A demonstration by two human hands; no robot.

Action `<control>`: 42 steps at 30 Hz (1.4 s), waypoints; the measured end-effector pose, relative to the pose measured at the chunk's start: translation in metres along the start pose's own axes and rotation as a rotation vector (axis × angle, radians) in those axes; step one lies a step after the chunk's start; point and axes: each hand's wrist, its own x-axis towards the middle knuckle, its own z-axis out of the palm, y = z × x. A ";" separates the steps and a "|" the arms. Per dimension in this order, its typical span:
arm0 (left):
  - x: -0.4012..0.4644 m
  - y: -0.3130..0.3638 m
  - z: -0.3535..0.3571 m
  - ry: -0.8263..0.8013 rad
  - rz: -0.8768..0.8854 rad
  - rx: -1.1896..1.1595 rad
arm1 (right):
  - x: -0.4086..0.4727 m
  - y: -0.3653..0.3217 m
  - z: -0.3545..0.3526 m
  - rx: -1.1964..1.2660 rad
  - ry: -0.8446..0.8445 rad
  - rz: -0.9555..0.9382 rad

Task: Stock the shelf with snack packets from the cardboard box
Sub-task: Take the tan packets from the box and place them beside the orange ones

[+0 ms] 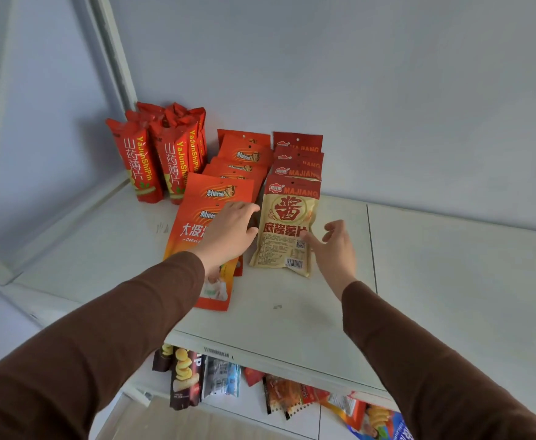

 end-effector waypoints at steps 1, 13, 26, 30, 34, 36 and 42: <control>-0.004 0.000 -0.002 0.005 -0.005 0.003 | -0.004 -0.001 -0.004 -0.040 0.027 -0.090; -0.173 0.006 -0.031 0.149 -0.283 0.118 | -0.114 -0.036 0.006 -0.476 -0.460 -0.852; -0.560 0.076 -0.008 0.042 -1.026 0.105 | -0.380 0.028 0.042 -0.463 -0.894 -1.206; -0.679 0.082 -0.010 -0.003 -1.145 0.065 | -0.483 0.037 0.060 -0.511 -1.036 -1.269; -0.787 0.086 -0.009 0.054 -1.225 -0.023 | -0.581 0.047 0.082 -0.571 -1.162 -1.242; -0.849 0.082 -0.002 0.026 -1.313 -0.083 | -0.638 0.056 0.094 -0.621 -1.245 -1.225; -0.982 0.057 0.029 -0.037 -1.452 -0.196 | -0.760 0.097 0.140 -0.696 -1.461 -1.129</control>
